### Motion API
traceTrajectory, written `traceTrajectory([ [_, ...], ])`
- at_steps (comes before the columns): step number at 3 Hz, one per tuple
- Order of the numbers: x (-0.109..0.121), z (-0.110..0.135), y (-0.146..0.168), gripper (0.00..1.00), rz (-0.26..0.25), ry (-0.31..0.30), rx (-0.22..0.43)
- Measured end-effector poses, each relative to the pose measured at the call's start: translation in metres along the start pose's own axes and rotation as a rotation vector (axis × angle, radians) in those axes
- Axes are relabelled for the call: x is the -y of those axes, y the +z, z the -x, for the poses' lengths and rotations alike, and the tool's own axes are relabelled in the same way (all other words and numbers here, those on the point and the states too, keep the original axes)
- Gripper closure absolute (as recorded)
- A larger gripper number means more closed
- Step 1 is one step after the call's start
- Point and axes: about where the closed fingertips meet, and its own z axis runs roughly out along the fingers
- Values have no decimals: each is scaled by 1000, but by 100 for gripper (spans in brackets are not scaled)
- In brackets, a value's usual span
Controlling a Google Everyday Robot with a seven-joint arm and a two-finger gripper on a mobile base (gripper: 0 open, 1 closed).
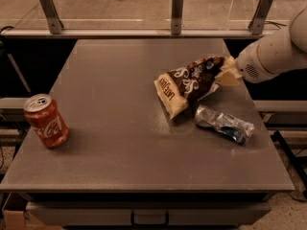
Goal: Move brown chip bag near redbull can
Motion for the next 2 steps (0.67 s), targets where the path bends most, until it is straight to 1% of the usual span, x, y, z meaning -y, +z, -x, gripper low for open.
traceTrajectory([
  [1, -2, -4, -2, 51, 2, 11, -11],
  [2, -1, -5, -4, 28, 0, 10, -15],
])
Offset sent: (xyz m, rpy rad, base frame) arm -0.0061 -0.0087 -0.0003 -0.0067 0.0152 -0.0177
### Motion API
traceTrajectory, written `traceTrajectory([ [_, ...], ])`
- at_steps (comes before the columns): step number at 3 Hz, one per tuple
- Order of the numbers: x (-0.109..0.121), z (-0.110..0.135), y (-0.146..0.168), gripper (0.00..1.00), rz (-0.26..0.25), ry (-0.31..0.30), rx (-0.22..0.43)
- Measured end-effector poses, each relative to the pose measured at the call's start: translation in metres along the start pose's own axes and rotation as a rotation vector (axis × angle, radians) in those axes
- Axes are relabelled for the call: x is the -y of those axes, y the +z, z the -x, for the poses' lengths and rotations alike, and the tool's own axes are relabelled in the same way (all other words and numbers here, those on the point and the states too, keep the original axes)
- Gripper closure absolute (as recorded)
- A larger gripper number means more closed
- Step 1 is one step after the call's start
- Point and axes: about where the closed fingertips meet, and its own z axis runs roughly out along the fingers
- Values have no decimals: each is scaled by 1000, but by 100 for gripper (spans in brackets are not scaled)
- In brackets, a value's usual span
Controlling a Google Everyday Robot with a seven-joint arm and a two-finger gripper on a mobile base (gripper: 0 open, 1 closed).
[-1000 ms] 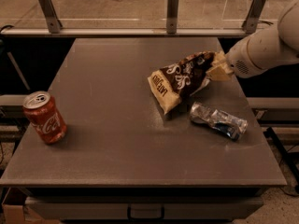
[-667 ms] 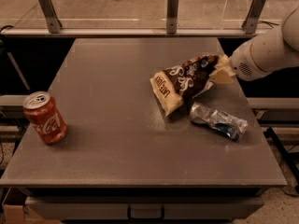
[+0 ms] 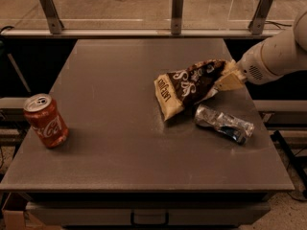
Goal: Move brown chip bag near redbull can
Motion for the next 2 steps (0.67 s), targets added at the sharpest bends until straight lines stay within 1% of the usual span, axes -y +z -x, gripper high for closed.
traceTrajectory([
  [1, 7, -1, -11, 4, -18, -7, -5],
  [2, 25, -10, -46, 0, -71, -1, 12],
])
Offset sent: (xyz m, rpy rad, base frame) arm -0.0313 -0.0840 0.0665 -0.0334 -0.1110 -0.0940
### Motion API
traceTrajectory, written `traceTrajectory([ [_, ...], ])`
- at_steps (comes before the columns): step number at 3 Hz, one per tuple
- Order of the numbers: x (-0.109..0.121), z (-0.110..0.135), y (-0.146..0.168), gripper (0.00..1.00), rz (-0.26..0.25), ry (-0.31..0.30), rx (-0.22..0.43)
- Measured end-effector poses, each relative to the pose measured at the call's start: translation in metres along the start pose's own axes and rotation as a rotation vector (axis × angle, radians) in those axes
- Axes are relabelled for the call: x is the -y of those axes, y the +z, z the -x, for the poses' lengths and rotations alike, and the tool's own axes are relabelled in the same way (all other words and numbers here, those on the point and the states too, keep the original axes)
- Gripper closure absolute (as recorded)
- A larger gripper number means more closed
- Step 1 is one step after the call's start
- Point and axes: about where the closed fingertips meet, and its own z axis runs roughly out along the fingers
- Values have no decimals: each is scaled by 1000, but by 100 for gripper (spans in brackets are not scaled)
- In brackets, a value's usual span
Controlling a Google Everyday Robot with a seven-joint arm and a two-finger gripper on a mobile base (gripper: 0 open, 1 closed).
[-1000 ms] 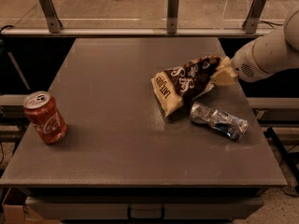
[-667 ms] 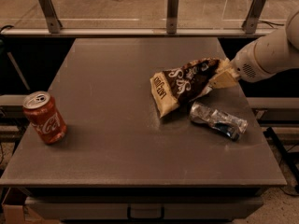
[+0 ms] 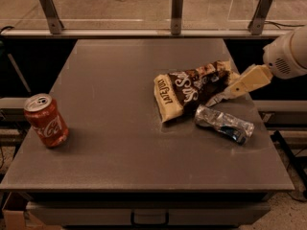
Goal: Move brown chip bag near redbull can
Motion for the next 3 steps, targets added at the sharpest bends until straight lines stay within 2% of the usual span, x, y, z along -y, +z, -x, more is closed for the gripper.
traceTrajectory([
  [1, 25, -9, -56, 0, -66, 10, 83],
  [2, 42, -15, -160, 0, -189, -12, 204],
  [3, 46, 16, -244, 0, -314, -92, 269],
])
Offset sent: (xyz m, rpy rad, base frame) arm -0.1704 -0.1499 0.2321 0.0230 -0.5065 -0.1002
